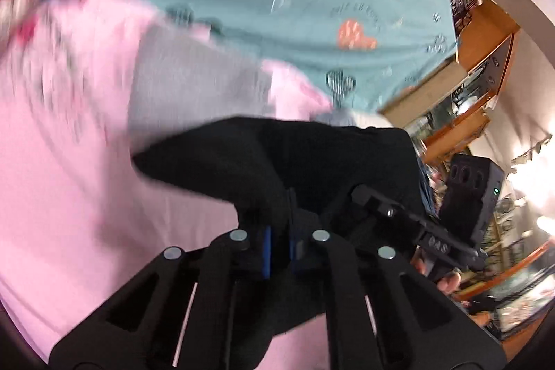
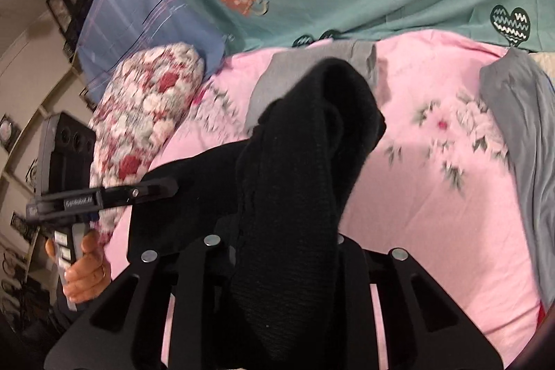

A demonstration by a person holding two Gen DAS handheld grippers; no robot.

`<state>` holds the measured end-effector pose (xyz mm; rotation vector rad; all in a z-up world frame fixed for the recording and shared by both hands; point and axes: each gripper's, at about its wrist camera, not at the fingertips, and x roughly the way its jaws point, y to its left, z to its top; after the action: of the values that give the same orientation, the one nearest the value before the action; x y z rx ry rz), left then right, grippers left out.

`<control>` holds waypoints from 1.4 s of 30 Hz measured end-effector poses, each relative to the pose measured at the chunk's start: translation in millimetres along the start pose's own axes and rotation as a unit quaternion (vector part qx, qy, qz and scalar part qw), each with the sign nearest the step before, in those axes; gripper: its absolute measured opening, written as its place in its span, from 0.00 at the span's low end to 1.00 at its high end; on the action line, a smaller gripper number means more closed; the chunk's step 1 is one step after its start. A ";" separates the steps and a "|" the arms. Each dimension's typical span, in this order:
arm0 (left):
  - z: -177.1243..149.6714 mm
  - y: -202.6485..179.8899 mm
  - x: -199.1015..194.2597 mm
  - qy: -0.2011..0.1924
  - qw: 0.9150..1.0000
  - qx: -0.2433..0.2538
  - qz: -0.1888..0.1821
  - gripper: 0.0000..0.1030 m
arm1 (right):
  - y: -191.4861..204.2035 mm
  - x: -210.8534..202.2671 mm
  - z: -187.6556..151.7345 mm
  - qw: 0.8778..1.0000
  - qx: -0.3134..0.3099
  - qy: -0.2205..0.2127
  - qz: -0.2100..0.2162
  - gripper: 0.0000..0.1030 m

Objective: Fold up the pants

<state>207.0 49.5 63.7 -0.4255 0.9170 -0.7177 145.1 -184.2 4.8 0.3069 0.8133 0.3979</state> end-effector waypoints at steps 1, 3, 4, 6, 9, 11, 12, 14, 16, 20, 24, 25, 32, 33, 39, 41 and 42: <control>21.2 -8.5 -4.4 -0.017 1.000 0.015 0.010 0.07 | 4.2 2.1 15.2 1.000 -0.013 -0.006 0.004 0.24; 64.6 -21.5 -9.3 -0.043 0.998 0.032 0.023 0.07 | 17.4 4.3 45.8 0.999 -0.046 -0.023 0.008 0.23; 82.9 -25.4 -10.2 -0.052 0.997 0.041 0.029 0.07 | 23.2 5.0 63.6 0.998 -0.056 -0.034 0.009 0.23; 119.8 -30.8 -3.2 -0.064 0.995 0.059 0.048 0.07 | 31.3 4.6 96.5 0.996 -0.070 -0.061 0.007 0.24; 155.5 -13.3 31.5 -0.049 0.994 0.064 0.073 0.07 | 24.4 11.3 143.2 0.993 -0.067 -0.092 0.005 0.24; 162.3 13.2 62.9 -0.027 0.994 0.053 0.089 0.07 | 7.0 26.9 165.3 0.995 -0.048 -0.092 0.004 0.24; 163.4 37.5 89.6 -0.002 0.994 0.040 0.099 0.07 | -7.4 42.2 175.7 0.996 -0.035 -0.083 0.002 0.24; 155.3 82.5 129.7 0.040 0.991 0.007 0.124 0.07 | -34.2 73.2 184.3 0.998 -0.015 -0.065 -0.006 0.24; 140.0 132.3 166.3 0.083 0.984 -0.034 0.151 0.19 | -68.2 121.9 186.1 0.999 0.005 -0.028 -0.028 0.30; 133.9 160.5 162.8 0.075 0.989 -0.067 0.106 0.30 | -132.6 204.4 154.8 0.992 0.032 0.040 -0.118 0.64; 141.0 142.9 127.8 0.036 0.991 -0.053 0.117 0.58 | -142.7 195.0 155.7 0.994 0.050 0.031 -0.096 0.74; 145.1 139.4 118.5 0.025 0.992 -0.045 0.119 0.62 | -141.7 192.5 157.5 0.994 0.051 0.035 -0.095 0.74; 139.3 70.0 66.5 -0.047 0.988 0.007 0.144 0.80 | -107.5 109.5 168.6 0.988 0.015 -0.051 -0.144 0.79; 135.2 61.0 69.5 -0.050 0.989 0.015 0.137 0.82 | -103.7 99.2 167.3 0.986 0.015 -0.063 -0.153 0.82; 112.7 54.9 136.4 -0.009 0.986 0.032 0.160 0.63 | -76.7 75.3 143.0 0.984 0.014 -0.087 -0.153 0.36; 111.8 71.7 163.8 0.027 0.980 0.026 0.193 0.29 | -70.6 100.9 128.3 0.987 -0.002 -0.047 -0.153 0.21; 113.1 87.7 177.8 0.042 0.977 0.014 0.209 0.24 | -70.1 112.1 122.5 0.987 -0.006 -0.037 -0.156 0.18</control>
<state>406.2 -13.4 -28.2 -0.1668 1.0348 -0.3632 322.4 -208.7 -16.1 0.1774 0.7702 0.0970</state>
